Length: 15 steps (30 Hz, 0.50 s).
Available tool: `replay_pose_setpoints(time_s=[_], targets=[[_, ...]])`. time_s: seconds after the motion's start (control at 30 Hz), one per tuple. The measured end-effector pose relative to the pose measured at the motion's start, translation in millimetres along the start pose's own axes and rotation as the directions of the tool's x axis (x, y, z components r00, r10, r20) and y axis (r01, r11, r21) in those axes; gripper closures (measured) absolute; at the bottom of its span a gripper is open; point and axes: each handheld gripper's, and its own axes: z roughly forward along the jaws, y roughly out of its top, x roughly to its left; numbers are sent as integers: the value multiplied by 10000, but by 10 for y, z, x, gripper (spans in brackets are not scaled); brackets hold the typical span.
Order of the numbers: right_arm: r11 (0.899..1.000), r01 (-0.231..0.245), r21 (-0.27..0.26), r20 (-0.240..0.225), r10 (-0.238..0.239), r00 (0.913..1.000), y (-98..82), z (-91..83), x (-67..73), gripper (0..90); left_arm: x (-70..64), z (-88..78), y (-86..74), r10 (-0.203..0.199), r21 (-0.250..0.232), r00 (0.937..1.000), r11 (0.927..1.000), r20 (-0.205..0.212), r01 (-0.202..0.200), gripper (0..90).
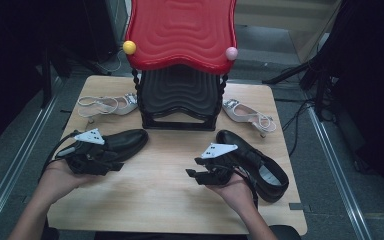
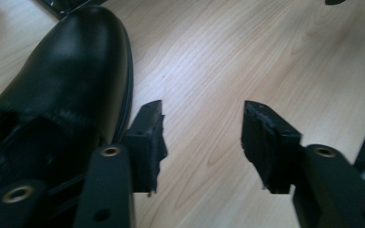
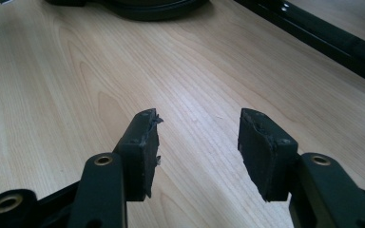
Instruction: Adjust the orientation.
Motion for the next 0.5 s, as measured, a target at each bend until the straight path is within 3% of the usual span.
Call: replay_pose_setpoints(time_s=[0.17,0.3,0.5], targets=[[10000,-20,71,-59,20,10000,6,27,5,493,44,-115,-31,-100,-10,9999,9999,-117,100,561],[9998,147,154,-60,-146,9999,5,37,20,502,109,-241,-66,-16,308,9994,9995,-340,27,581],[9986,522,-41,-32,-522,9986,10,30,45,533,200,-404,-131,-296,31,9991,9996,-292,297,612]])
